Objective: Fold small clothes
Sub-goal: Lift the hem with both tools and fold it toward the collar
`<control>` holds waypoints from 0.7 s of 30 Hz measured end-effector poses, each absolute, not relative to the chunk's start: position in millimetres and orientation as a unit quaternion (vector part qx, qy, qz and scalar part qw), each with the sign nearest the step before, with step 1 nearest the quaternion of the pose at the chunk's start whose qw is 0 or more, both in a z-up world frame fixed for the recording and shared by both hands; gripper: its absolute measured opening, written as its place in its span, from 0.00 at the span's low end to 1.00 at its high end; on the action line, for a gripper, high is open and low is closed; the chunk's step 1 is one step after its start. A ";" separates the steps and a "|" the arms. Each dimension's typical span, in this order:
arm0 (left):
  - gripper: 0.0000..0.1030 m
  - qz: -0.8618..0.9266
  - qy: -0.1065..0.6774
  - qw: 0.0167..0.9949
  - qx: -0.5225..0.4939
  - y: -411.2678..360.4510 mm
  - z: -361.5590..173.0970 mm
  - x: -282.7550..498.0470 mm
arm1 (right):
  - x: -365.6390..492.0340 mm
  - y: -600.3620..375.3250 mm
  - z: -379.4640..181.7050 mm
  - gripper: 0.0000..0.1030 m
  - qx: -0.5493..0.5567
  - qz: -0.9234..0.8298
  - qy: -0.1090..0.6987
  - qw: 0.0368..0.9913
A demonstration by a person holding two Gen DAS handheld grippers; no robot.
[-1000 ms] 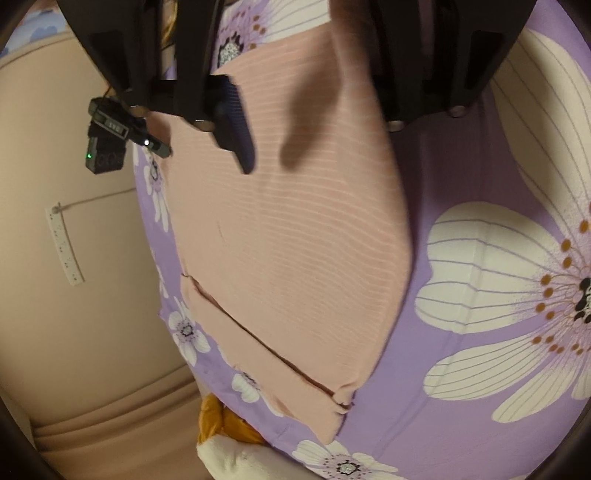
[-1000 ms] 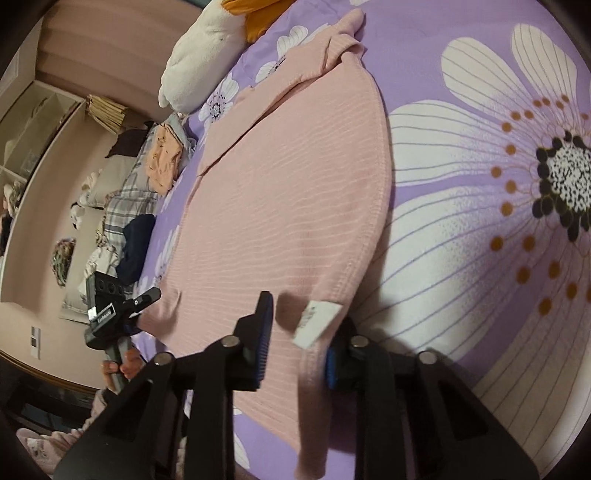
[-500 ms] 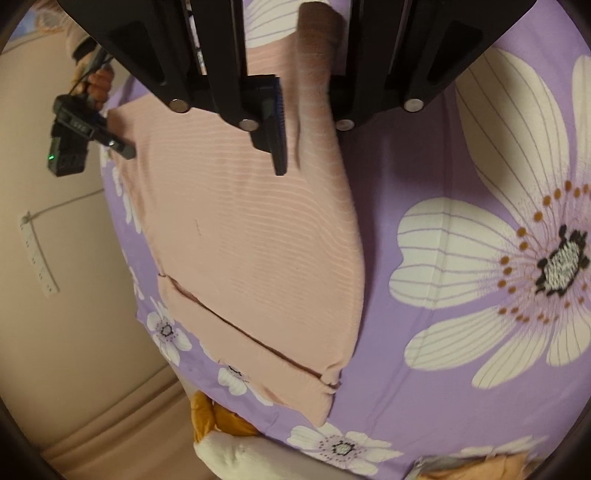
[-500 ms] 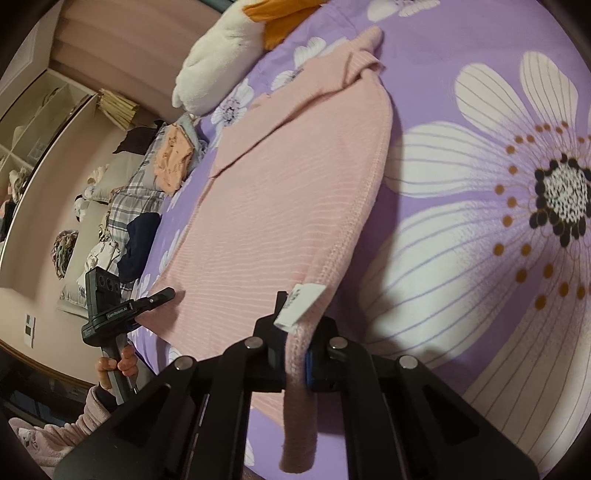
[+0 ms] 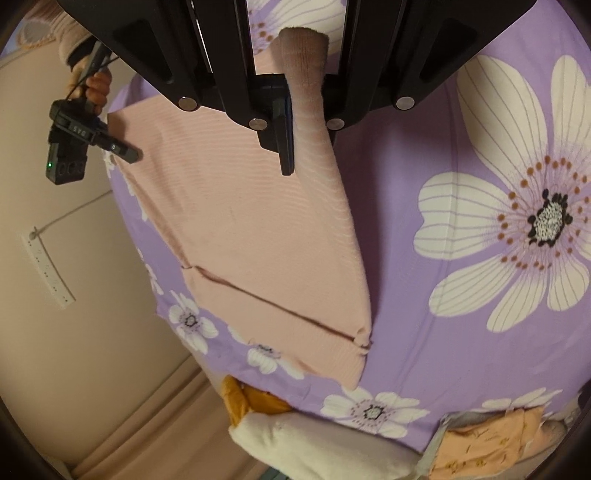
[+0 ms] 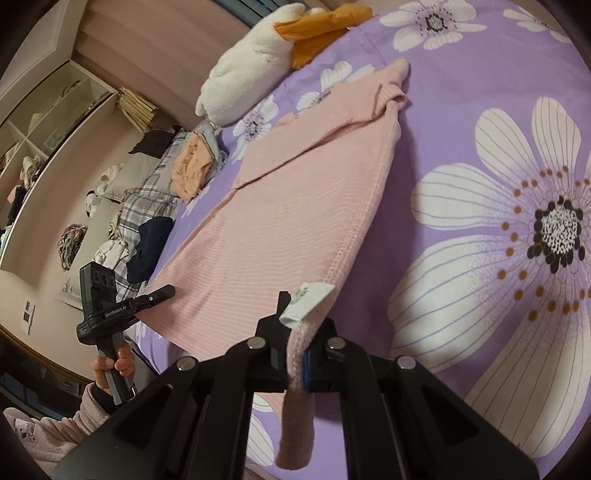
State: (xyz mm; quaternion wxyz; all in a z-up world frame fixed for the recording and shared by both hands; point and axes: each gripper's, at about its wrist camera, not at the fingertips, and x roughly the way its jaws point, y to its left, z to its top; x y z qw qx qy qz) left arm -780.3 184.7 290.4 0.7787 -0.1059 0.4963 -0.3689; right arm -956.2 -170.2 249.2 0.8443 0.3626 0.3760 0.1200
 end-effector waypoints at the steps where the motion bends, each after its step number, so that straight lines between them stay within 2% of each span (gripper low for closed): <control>1: 0.01 -0.370 0.492 0.781 -0.105 185.1 292.3 -781.3 | -957.1 -169.5 251.3 0.05 0.360 0.121 0.373 0.846; 21: 0.00 -0.415 0.447 0.786 -0.102 191.5 344.1 -813.3 | -987.2 -164.3 296.0 0.04 0.341 0.152 0.325 0.869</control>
